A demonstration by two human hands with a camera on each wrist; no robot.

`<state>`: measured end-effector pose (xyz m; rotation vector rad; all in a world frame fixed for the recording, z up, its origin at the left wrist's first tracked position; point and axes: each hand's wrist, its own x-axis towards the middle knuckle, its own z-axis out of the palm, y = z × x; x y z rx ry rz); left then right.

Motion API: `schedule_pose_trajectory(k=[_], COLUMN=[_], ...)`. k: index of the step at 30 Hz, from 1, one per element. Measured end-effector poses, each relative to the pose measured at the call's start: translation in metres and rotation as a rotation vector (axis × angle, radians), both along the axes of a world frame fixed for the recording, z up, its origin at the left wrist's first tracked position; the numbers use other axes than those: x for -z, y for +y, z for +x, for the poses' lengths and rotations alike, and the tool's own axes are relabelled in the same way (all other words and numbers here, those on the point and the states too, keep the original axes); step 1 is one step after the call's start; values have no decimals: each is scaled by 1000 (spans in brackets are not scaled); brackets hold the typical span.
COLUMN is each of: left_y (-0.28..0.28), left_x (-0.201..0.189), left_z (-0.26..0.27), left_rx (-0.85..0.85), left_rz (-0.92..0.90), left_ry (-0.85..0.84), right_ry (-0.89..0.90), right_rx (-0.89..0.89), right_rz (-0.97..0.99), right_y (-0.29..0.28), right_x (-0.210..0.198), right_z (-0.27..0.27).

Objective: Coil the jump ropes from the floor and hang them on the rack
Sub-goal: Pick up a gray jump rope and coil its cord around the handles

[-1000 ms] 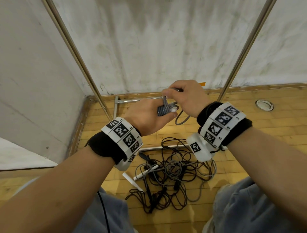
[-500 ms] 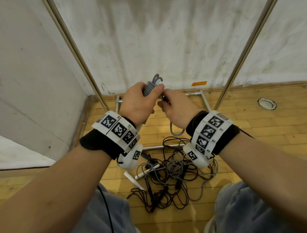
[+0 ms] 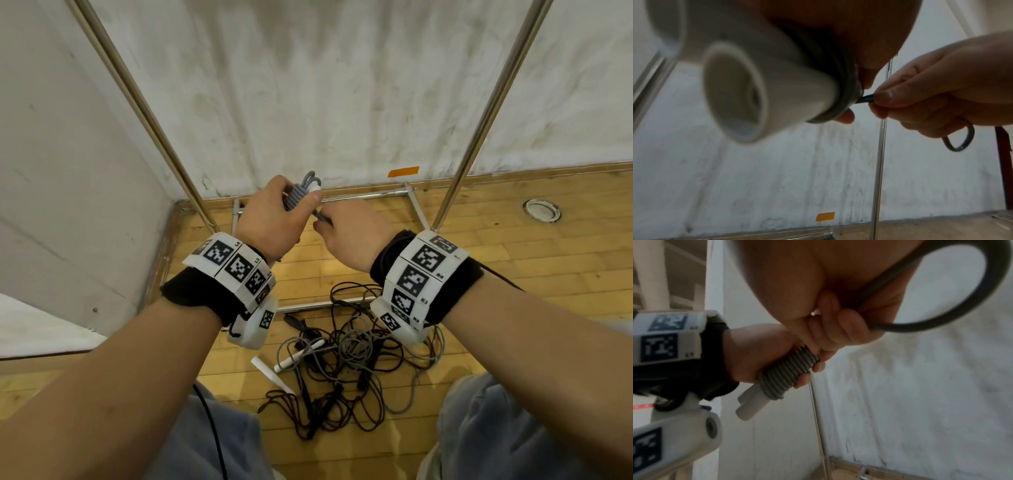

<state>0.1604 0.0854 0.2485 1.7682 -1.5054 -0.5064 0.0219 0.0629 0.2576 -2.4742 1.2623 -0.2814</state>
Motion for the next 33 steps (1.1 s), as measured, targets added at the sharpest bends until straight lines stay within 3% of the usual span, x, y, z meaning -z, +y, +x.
schedule_pose_trajectory(k=[3, 5, 11, 16, 22, 25, 28, 31, 33], left_y=[-3, -3, -1, 4, 6, 6, 5, 3, 4], left_x=[3, 4, -6, -15, -17, -19, -20, -23, -28], left_z=[1, -2, -7, 0, -5, -7, -6, -7, -8], left_rx=[-24, -15, 181, 140, 178, 152, 121, 85, 130], left_rz=[31, 51, 146, 13, 61, 45, -9, 12, 112], left_ry=[-50, 1, 343, 333, 329, 447, 423, 426, 575], right_ry=[58, 40, -261, -428, -453, -355, -300, -395, -506], right_rx=[14, 33, 155, 124, 87, 149, 58, 2, 54], right_rz=[-106, -105, 19, 132, 71, -27, 18, 72, 79], right_y=[-3, -3, -11, -11, -10, -13, -10, -6, -9], right_x=[-4, -5, -11, -16, -17, -14, -8, -7, -10], right_z=[-4, -6, -11, -10, -12, -16, -11, -6, -6])
